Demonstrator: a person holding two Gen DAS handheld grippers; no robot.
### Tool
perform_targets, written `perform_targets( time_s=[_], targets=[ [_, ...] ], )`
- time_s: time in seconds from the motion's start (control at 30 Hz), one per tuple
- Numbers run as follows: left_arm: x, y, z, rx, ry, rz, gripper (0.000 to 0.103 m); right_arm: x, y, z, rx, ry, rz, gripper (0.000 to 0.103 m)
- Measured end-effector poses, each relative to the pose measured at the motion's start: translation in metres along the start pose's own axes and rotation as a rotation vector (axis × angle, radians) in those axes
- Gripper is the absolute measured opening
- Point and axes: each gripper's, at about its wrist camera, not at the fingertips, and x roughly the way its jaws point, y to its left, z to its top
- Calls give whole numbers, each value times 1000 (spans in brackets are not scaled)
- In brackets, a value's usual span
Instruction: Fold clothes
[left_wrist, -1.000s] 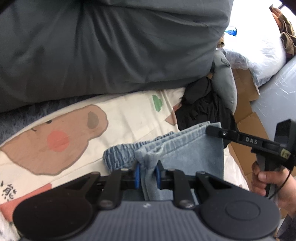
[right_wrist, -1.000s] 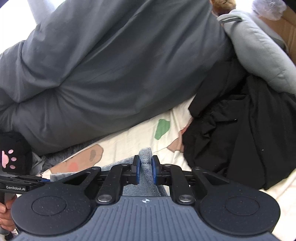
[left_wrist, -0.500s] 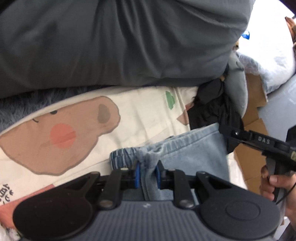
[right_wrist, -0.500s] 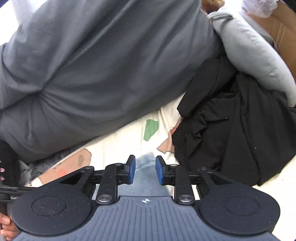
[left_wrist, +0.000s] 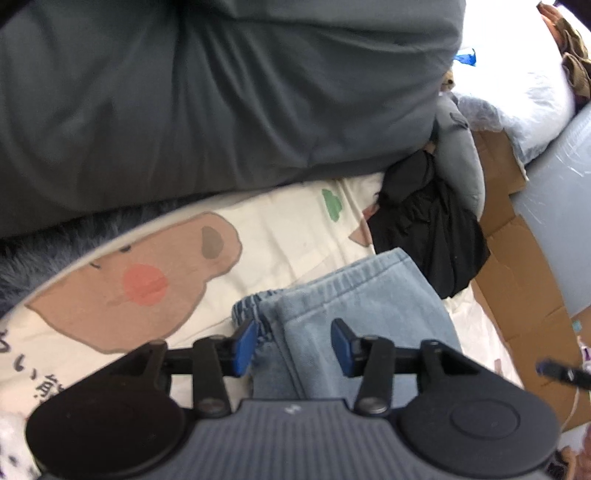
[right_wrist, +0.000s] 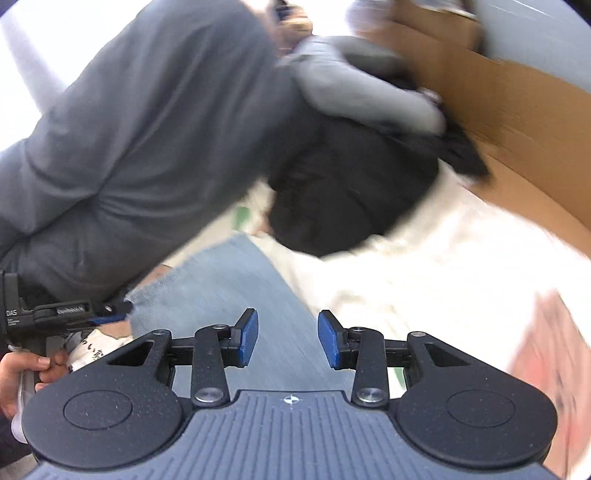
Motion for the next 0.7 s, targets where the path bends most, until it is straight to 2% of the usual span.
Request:
perform_targets(
  time_s=[0.07,0.13,0.17,0.27,0.33,0.47,0.57,0.7],
  targets=[
    [-6,-4,-2,19,-28,8,46,-17,-12,-20,52,-2,-33,43],
    [-10,-9,-3,38,-42,18,29,-34,-22,-42,113,-5,-60,43],
    [-12,-12,-3,54,-48,20,26,-42,-28,-54,149,-5,-71,44],
    [-19,-23,-3,96,-84,30,23,-64,-44,-91,254,-12,-119,48],
    [-25,-30,-2,113,-120,32,16,-76,-56,-116,326,-16,-150,50],
    [-36,-42,-3,132,-189,-28,17,-84,-75,-164,443,-1,-130,50],
    [-26,-46,-5,133,-147,-64,16,-78,-85,-191,510,20,-153,50],
    [-15,-55,-11,186,-96,-71,16,-69,-98,-217,564,22,-165,50]
  ],
)
